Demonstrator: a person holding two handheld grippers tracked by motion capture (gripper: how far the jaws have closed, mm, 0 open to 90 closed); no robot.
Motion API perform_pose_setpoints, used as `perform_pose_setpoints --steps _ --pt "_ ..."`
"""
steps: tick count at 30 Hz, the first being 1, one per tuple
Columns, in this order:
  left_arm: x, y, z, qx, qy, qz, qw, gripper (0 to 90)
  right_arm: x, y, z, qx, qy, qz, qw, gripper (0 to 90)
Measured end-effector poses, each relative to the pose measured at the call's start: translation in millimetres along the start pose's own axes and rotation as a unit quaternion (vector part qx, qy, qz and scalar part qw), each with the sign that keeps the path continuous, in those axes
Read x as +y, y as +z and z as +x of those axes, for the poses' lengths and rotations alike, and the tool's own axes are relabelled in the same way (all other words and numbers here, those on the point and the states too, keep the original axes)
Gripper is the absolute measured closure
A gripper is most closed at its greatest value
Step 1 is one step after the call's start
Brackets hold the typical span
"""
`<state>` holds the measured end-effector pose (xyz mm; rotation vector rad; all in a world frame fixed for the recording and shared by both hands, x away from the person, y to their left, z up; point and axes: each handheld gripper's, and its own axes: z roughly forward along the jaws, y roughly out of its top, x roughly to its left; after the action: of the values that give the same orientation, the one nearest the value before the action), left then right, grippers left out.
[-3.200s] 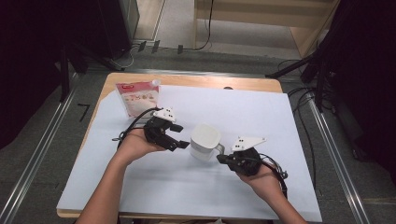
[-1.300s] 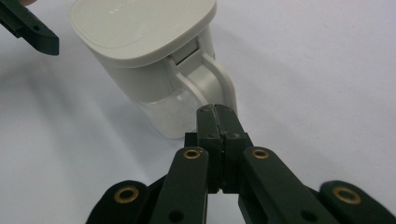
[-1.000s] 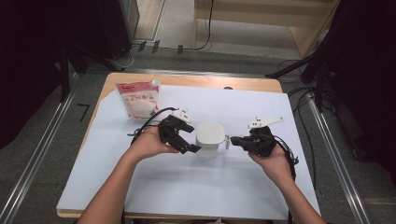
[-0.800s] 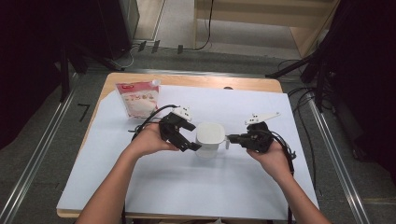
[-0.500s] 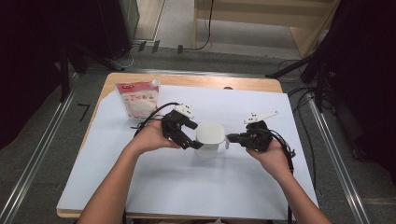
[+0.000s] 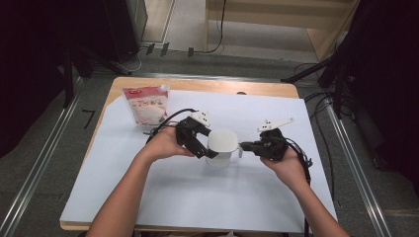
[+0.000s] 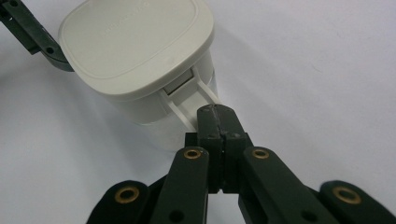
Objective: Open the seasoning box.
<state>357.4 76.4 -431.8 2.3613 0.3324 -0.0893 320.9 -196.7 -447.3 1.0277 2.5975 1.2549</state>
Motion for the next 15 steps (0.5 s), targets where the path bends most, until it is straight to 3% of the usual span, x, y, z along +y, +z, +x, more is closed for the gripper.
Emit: perform_pose_setpoints --steps 7,15 --pt "-0.6 1.5 0.2 0.003 0.008 -0.002 1.0000 16.3 -0.7 0.2 0.9 -0.004 0.001 -0.002 1.0000 90.0" --pt "-1.5 4.8 0.5 0.002 0.001 -0.002 1.0000 15.4 -0.9 0.2 1.3 -0.006 0.000 -0.003 1.0000 90.0"
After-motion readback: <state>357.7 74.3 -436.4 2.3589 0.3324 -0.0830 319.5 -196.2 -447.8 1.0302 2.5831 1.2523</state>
